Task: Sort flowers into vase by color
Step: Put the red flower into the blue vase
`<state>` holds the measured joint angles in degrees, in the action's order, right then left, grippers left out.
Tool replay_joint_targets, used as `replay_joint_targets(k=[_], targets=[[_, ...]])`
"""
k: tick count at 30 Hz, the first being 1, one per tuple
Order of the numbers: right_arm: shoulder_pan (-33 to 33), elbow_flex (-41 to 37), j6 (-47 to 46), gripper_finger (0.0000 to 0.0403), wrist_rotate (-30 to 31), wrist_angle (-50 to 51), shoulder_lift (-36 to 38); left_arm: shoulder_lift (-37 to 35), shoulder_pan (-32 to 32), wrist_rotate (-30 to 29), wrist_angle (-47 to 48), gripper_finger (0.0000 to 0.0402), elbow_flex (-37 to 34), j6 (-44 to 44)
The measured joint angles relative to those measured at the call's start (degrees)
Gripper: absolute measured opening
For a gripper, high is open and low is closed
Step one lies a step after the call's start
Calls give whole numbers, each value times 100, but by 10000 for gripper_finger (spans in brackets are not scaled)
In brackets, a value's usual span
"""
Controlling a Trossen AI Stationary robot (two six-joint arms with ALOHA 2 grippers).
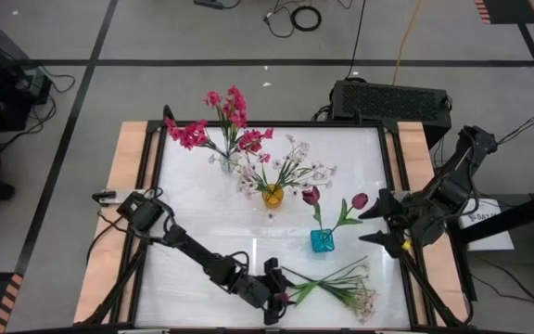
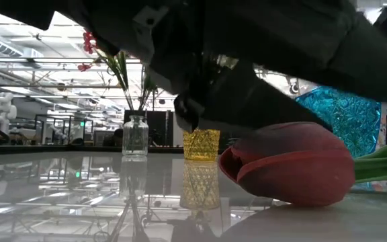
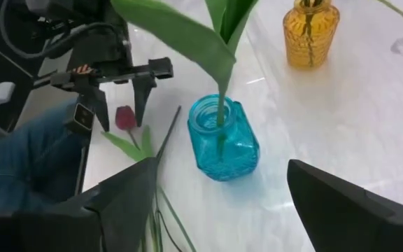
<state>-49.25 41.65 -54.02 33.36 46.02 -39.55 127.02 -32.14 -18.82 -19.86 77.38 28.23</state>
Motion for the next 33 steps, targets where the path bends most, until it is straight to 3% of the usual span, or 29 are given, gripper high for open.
replay_joint_targets(k=[13, 22, 33], targets=[[0, 0, -76, 312, -80, -122, -122, -129, 231, 122, 1100, 249, 9, 118], [-127, 0, 4, 312, -28, -506, -209, -1264, 56, -847, 2724, 249, 4, -336], [-610, 0, -828, 312, -76, 152, -968, -1295, -215, -478, 2450, 248, -10, -366]])
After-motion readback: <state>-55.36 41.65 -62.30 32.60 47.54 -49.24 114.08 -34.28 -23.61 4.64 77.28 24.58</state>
